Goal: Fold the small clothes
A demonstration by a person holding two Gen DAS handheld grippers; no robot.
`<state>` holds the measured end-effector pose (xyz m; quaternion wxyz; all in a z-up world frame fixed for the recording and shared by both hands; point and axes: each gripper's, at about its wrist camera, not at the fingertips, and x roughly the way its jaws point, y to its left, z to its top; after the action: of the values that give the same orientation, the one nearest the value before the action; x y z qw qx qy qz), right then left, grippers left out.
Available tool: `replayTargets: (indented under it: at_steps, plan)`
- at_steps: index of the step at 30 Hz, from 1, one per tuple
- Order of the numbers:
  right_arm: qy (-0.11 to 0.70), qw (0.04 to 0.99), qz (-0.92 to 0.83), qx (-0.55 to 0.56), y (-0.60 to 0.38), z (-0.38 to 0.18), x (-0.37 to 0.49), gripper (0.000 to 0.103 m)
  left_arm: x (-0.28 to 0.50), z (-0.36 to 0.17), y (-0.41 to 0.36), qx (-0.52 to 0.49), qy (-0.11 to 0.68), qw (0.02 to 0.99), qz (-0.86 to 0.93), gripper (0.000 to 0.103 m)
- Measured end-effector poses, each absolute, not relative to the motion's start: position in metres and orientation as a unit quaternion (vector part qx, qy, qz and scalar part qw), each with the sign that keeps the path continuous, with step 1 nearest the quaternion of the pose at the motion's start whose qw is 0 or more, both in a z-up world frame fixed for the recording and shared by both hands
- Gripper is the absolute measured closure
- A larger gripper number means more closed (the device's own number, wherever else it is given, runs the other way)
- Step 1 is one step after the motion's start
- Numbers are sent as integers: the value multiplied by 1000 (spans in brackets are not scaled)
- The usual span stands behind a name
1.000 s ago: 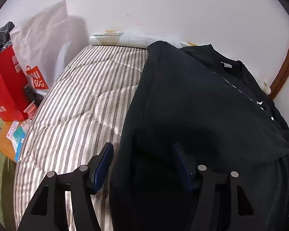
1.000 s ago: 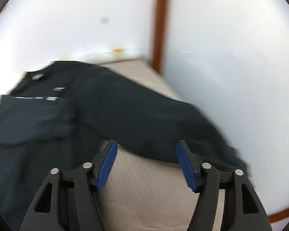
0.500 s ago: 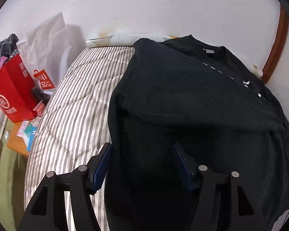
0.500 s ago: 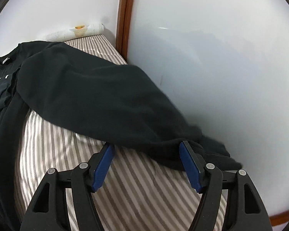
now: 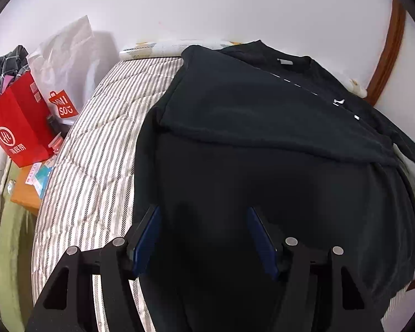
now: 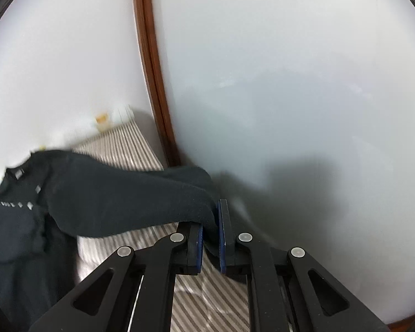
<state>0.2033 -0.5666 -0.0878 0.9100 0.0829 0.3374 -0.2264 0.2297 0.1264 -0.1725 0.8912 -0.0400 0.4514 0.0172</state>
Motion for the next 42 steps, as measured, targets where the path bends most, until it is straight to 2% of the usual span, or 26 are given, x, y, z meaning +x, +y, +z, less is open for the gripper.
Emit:
replayTargets:
  at_steps: [7, 14, 23, 27, 31, 34, 36, 37, 42]
  plan:
    - [282, 937, -201, 39, -504, -20, 228, 95, 216, -171, 136, -61, 445, 894, 4, 41]
    - [272, 958, -91, 16, -389, 11, 256, 95, 210, -167, 151, -80, 433, 898, 3, 41]
    - [299, 953, 45, -19, -212, -24, 299, 95, 214, -160, 171, -85, 410, 908, 7, 39]
    - [319, 943, 74, -53, -147, -65, 334, 93, 218, -160, 176, -88, 407, 909, -1, 38]
    - [378, 922, 60, -58, -129, -113, 363, 90, 217, -163, 177, -86, 411, 908, -8, 37]
    - [425, 903, 57, -33, -139, -142, 377, 76, 216, -164, 174, -76, 414, 907, -12, 36]
    - [451, 890, 66, -9, -149, -158, 379, 35, 216, -164, 170, -72, 414, 907, -16, 36]
    - [459, 885, 76, -1, -153, -164, 376, 29, 217, -164, 168, -73, 415, 907, -19, 35]
    - [441, 891, 109, -12, -180, -153, 329, 26, 218, -162, 156, -75, 415, 906, -34, 35]
